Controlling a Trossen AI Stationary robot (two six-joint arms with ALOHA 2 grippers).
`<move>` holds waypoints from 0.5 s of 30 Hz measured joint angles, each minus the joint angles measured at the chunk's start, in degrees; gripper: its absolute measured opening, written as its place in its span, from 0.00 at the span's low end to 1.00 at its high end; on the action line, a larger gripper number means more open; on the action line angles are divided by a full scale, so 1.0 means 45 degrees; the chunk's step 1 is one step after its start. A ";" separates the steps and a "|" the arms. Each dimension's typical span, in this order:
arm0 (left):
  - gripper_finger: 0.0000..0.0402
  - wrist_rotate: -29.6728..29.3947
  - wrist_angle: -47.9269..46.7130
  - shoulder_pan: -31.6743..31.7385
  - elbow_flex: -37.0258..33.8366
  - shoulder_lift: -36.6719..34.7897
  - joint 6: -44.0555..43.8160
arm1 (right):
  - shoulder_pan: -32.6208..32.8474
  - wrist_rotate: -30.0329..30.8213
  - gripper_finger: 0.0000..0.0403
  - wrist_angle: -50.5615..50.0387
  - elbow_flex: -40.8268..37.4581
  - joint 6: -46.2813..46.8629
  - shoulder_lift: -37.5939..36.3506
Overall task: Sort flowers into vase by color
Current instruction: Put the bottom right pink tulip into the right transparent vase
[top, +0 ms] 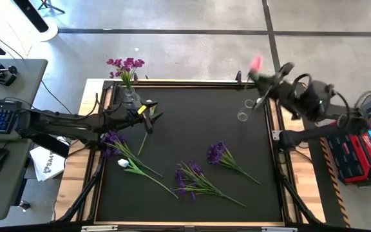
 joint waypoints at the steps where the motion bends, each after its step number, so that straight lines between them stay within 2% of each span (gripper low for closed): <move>1: 0.63 0.0000 0.0054 0.0000 0.0000 0.0129 0.0007 | -0.0580 0.0088 0.00 0.0017 -0.0030 0.0128 -0.0097; 4: 0.63 0.0000 0.0204 0.0000 0.0000 0.0467 0.0008 | -0.2138 0.0140 0.00 0.1025 -0.1026 0.0658 -0.0482; 7: 0.63 0.0000 0.0246 0.0000 0.0000 0.0672 0.0008 | -0.3324 0.0077 0.00 0.2631 -0.2835 0.1125 -0.1085; 12: 0.63 0.0000 0.0230 0.0000 0.0000 0.0782 0.0008 | -0.4436 0.0516 0.00 0.4999 -0.5497 0.1269 -0.2265; 15: 0.63 0.0000 0.0249 0.0000 0.0000 0.0781 0.0013 | -0.4908 0.1002 0.00 0.5342 -0.6351 0.2532 -0.2822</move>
